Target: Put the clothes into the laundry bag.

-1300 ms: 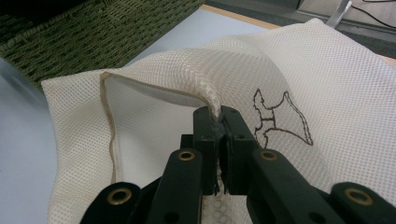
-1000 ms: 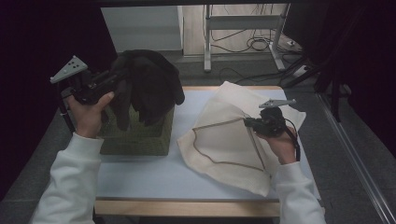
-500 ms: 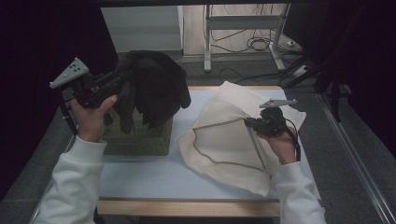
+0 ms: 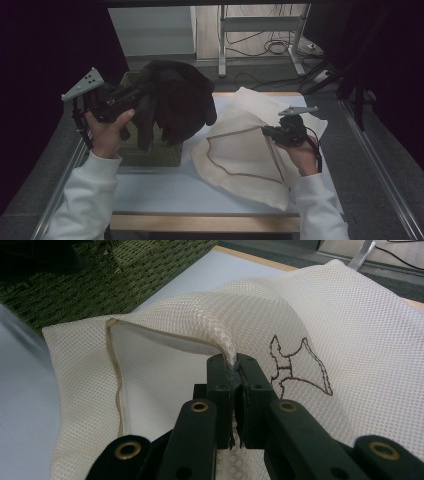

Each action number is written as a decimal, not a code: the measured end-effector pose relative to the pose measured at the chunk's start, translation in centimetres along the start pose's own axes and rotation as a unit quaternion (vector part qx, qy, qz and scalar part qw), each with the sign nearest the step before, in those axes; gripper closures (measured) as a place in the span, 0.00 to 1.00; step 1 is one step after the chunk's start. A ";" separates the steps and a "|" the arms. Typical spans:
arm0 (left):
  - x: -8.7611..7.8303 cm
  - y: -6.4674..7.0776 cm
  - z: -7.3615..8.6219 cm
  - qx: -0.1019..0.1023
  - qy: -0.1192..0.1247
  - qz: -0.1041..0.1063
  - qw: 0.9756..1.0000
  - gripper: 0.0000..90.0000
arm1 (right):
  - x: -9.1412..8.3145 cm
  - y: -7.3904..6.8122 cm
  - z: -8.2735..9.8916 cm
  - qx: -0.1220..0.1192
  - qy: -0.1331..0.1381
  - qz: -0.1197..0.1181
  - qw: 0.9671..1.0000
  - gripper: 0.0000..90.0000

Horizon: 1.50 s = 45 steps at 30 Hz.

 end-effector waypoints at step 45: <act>-0.7 4.5 2.3 -0.019 0.000 0.089 0.996 0.86 | 0.5 -0.1 0.0 -0.001 -0.002 0.008 1.000 0.95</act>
Point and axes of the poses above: each handheld gripper's, and its own axes: x roughly forward along the jaws, z roughly out of its underside, y roughly to its right, the point moved 6 cm from there along x, roughly forward along the jaws, and after that the axes turned 2 degrees about -z, right-handed, at the moved point
